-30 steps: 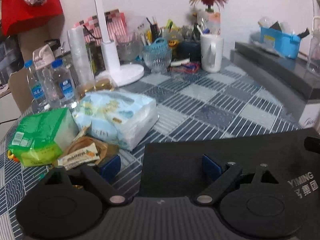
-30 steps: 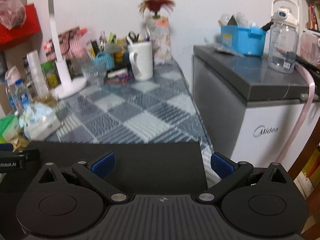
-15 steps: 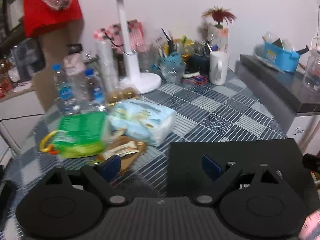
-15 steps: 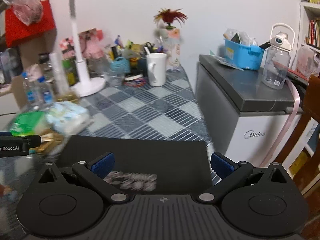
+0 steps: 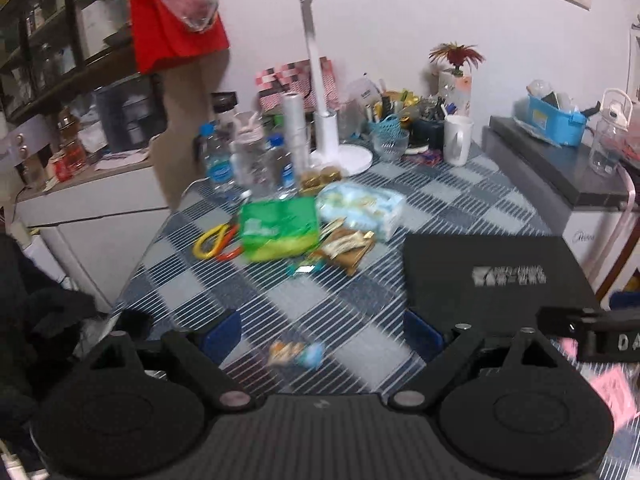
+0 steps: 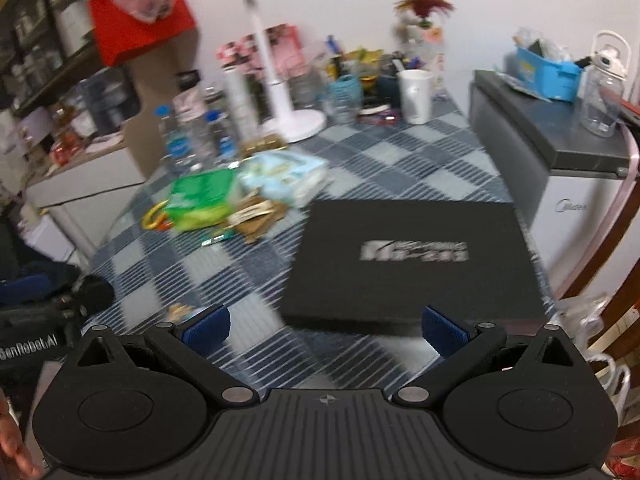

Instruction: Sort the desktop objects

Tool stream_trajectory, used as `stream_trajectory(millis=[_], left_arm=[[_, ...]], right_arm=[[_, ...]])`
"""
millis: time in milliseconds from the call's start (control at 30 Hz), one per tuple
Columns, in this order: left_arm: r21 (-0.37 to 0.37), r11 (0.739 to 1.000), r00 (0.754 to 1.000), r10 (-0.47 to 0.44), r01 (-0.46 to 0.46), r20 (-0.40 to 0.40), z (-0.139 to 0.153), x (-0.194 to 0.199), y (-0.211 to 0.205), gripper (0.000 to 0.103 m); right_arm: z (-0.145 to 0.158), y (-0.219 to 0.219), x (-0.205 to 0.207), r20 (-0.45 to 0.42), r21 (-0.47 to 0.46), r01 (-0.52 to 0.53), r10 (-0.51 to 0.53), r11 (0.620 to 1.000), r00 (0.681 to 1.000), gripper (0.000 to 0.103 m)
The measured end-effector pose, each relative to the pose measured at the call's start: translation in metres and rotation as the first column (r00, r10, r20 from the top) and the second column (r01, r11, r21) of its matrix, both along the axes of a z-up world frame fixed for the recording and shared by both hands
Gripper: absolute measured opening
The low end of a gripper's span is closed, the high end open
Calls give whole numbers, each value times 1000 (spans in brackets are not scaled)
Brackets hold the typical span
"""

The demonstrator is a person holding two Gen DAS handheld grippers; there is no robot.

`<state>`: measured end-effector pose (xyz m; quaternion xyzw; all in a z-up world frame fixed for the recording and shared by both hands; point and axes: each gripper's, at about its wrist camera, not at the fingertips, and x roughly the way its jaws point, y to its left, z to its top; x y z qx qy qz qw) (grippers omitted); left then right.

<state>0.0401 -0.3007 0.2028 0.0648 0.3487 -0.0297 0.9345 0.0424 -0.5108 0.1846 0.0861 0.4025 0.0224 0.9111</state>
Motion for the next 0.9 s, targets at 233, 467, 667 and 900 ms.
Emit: stream_trajectory(millis=[233, 467, 667, 900], left_arm=[[-18, 1000, 999, -1, 0, -44, 8, -49, 66, 103], [5, 1000, 998, -7, 7, -59, 14, -91, 121, 103], [-2, 1000, 996, -20, 20, -90, 12, -127, 152, 103], [19, 999, 994, -46, 48, -103, 0, -159, 168, 103]], right_arm=[[19, 63, -38, 14, 0, -18, 18, 1000, 1000, 103], [37, 123, -63, 38, -37, -39, 40, 999, 998, 103], [37, 164, -87, 23, -68, -43, 45, 997, 999, 103], [30, 189, -112, 30, -100, -19, 22, 995, 999, 103]])
